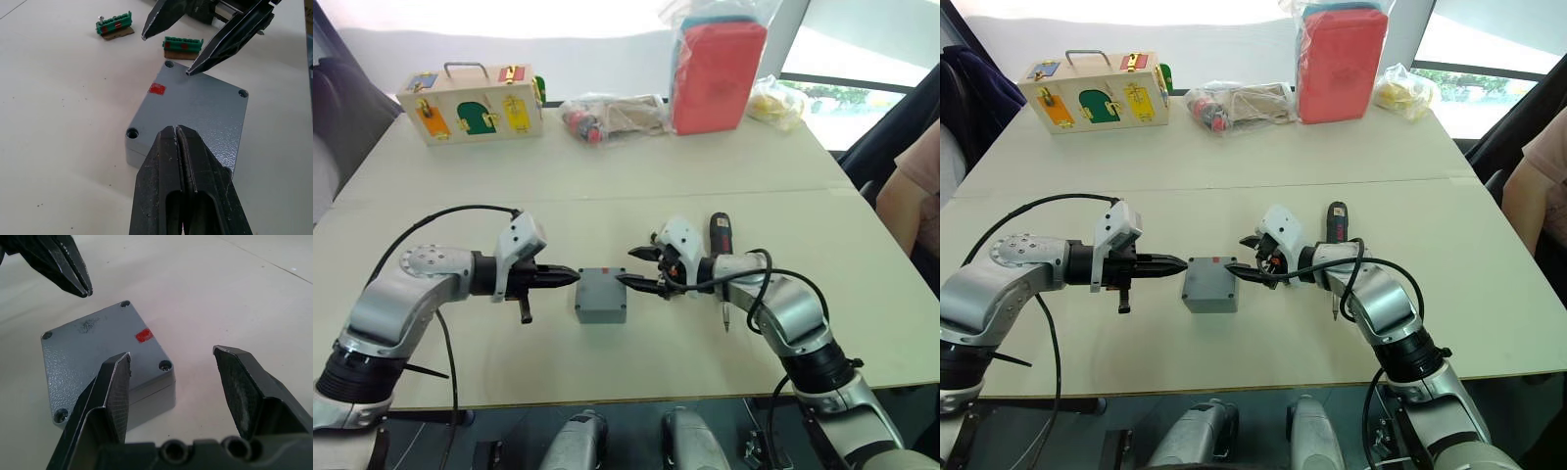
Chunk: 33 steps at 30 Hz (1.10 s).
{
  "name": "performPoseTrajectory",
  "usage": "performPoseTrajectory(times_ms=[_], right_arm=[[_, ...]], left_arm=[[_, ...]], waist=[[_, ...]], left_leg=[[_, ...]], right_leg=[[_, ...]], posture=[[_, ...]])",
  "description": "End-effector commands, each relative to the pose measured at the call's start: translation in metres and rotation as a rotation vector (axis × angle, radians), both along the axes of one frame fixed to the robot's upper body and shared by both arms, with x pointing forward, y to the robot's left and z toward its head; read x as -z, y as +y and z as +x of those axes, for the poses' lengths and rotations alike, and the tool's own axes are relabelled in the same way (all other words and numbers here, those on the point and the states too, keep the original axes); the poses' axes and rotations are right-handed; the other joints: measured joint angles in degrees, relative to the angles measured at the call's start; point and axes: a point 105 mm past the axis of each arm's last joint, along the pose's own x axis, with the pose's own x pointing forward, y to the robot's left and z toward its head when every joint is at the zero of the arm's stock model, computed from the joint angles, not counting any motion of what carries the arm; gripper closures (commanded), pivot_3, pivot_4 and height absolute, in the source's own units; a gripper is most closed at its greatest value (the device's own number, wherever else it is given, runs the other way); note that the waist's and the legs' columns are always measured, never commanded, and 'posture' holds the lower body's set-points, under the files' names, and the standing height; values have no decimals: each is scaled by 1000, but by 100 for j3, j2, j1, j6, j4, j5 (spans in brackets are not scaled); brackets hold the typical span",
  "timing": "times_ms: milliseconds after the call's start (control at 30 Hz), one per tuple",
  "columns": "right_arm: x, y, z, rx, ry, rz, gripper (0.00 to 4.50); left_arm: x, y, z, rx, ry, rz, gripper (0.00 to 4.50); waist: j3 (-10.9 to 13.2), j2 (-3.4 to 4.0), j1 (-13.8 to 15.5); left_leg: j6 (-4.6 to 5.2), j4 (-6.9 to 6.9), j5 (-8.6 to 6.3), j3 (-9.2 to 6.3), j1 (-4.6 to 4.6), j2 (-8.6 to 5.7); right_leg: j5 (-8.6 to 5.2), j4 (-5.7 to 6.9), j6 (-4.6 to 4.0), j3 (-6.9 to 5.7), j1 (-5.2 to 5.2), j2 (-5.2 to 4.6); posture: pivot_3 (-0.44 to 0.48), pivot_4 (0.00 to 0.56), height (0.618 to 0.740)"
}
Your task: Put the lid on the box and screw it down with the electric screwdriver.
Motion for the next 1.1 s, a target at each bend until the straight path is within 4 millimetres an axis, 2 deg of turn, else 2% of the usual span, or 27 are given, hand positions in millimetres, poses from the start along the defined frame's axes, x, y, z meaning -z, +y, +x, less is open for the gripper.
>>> performPoseTrajectory(times_ms=[33,100,200,233,333,367,500,600,667,833,1100], right_arm=[[-47,-14,-2,32,-42,145,1768],[-67,-33,0,97,-13,197,1768],[-71,-66,2,203,81,90,1768],[-73,-76,1,239,115,62,1248],[-82,-104,8,403,239,2,259],[-83,-111,10,458,269,-17,79],[-71,-135,18,555,434,-58,79],[-61,-141,27,609,516,-91,79],[-49,-138,26,608,563,-166,79],[-34,-139,23,622,621,-271,79],[-16,-133,31,650,738,-316,79]], left_arm=[[-16,-3,-1,17,-47,-31,4500],[-27,-9,-4,46,-62,-58,4500],[-38,-20,-7,102,-89,-68,4500],[-40,-23,-8,122,-98,-64,4500],[-43,-34,-11,193,-129,-49,4500],[-44,-37,-11,211,-137,-45,4500],[-43,-52,-15,306,-173,-24,4500],[-41,-62,-17,351,-181,-40,4500],[-38,-67,-16,372,-191,-44,4500],[-35,-73,-17,390,-212,-39,4500],[-26,-69,-22,371,-222,-13,4500]], waist=[[0,0,5],[1,0,18],[0,0,41],[0,-1,41],[0,0,-1],[0,0,-17],[0,1,8],[1,0,7],[1,0,3],[2,-1,0],[2,0,0]], left_leg=[[2,0,-1,0,0,0],[4,1,-2,-1,0,0],[16,6,-9,-4,-2,-2],[17,9,-10,-6,-1,-3],[23,4,-13,-3,0,-1],[23,4,-13,-1,1,1],[23,-4,-13,3,1,3],[22,0,-12,10,-2,1],[22,7,-12,18,-2,-1],[23,2,-12,17,-3,1],[32,7,-17,17,-4,1]], right_leg=[[0,0,0,0,0,0],[0,0,0,0,1,-1],[0,-1,0,-2,6,-2],[0,-3,0,-3,10,-7],[0,-9,0,-3,10,-9],[0,-8,0,-2,9,-9],[-1,-7,-1,4,4,-8],[0,-15,-1,5,7,-13],[0,-12,-1,7,8,-17],[0,-13,-1,7,4,-15],[0,-12,0,6,6,-11]], posture=[[0,150,740],[0,150,740],[0,150,740],[0,150,740],[0,150,740],[0,150,740],[0,150,740],[0,150,740],[0,150,740],[0,150,740],[0,150,740]])
